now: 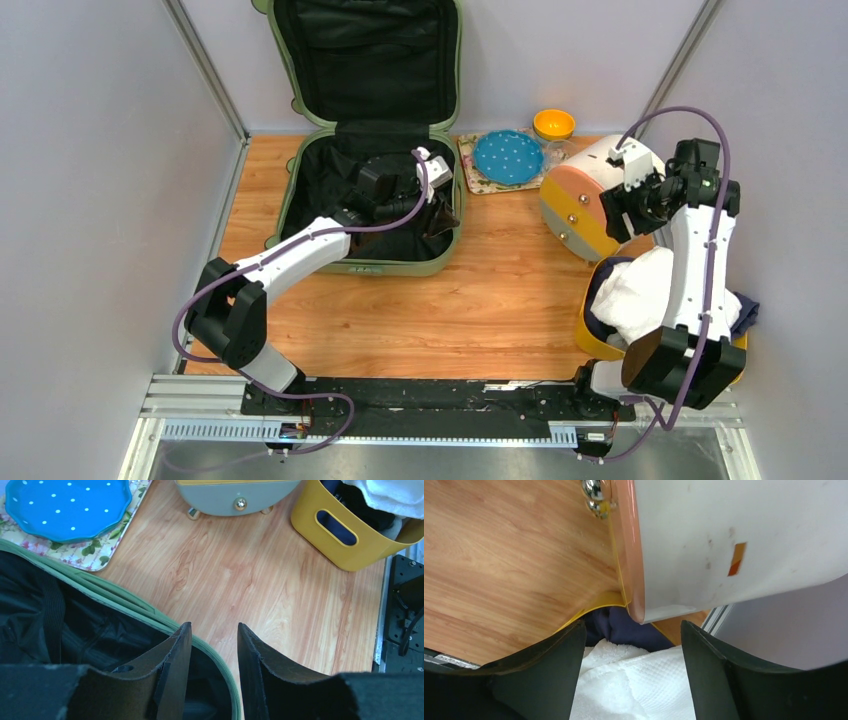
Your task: Open, take out, and arrange the luggage
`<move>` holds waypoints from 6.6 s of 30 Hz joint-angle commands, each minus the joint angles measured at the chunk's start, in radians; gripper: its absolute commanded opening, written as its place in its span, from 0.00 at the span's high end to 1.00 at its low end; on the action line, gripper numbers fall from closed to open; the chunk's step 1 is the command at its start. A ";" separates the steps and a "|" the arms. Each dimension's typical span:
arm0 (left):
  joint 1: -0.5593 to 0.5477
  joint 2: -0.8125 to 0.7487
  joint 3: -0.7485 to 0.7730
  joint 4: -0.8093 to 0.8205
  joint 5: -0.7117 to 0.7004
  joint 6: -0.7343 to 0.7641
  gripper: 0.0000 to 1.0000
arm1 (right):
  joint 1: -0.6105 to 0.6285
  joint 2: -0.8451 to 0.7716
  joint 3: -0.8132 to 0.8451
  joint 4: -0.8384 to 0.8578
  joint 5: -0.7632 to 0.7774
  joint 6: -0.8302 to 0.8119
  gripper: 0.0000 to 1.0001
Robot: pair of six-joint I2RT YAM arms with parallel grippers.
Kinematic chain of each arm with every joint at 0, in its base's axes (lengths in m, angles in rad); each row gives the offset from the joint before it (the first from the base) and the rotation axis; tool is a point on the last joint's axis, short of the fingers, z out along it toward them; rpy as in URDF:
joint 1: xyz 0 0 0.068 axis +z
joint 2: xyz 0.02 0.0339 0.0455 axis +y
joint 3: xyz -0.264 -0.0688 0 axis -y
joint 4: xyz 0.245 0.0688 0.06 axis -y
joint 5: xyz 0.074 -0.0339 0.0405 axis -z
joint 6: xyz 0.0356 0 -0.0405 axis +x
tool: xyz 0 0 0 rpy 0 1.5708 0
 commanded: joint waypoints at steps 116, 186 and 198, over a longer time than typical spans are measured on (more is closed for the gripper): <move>0.094 -0.062 0.004 -0.116 0.025 0.066 0.40 | -0.267 0.149 0.056 -0.090 -0.092 -0.164 0.21; 0.561 0.146 0.533 -0.720 0.041 -0.048 0.17 | 0.093 0.051 0.001 0.609 -0.115 0.719 0.18; 0.600 -0.051 0.277 -0.871 -0.352 0.056 0.15 | 0.483 0.123 -0.234 0.801 -0.020 0.776 0.18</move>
